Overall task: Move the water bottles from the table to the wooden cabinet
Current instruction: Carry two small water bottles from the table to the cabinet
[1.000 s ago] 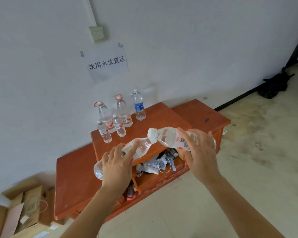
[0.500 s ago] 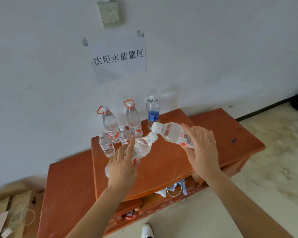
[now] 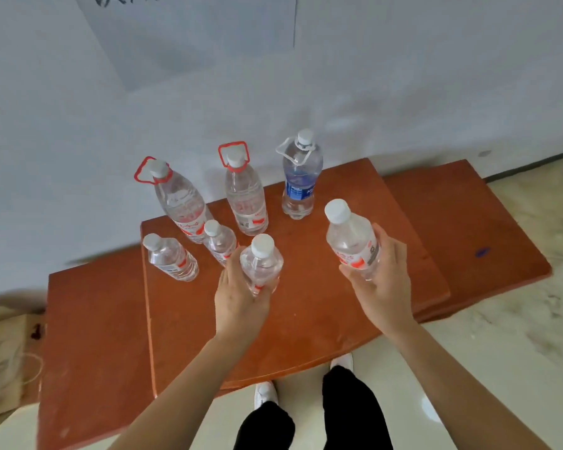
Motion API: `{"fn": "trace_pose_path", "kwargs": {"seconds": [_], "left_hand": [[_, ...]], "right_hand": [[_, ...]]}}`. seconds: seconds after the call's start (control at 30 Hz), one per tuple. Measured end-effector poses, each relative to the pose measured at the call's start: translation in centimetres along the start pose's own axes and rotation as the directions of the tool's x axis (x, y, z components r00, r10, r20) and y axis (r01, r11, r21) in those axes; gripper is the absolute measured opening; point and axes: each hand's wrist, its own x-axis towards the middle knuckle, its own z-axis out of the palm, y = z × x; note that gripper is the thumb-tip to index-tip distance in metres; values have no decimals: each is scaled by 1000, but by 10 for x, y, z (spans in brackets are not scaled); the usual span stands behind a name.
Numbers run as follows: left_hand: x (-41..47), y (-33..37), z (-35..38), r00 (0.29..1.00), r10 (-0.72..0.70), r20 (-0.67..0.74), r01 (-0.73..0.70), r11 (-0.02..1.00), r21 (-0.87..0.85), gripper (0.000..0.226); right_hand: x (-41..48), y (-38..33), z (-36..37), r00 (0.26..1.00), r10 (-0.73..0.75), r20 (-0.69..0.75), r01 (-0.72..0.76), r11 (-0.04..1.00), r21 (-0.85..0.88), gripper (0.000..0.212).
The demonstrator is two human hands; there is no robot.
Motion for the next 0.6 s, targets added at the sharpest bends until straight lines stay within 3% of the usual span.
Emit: {"fn": "trace_pose_path", "kwargs": {"seconds": [0.2, 0.37, 0.6], "left_hand": [[30, -18, 53, 979, -199, -40, 197, 978, -63, 83], [67, -33, 90, 968, -229, -99, 222, 972, -79, 82], [117, -43, 122, 982, -98, -161, 94, 995, -36, 80]], "right_hand": [[32, 53, 59, 981, 150, 124, -164, 979, 117, 74], [60, 85, 112, 982, 149, 120, -172, 961, 215, 82], [105, 95, 169, 983, 91, 158, -137, 940, 313, 83]]}}
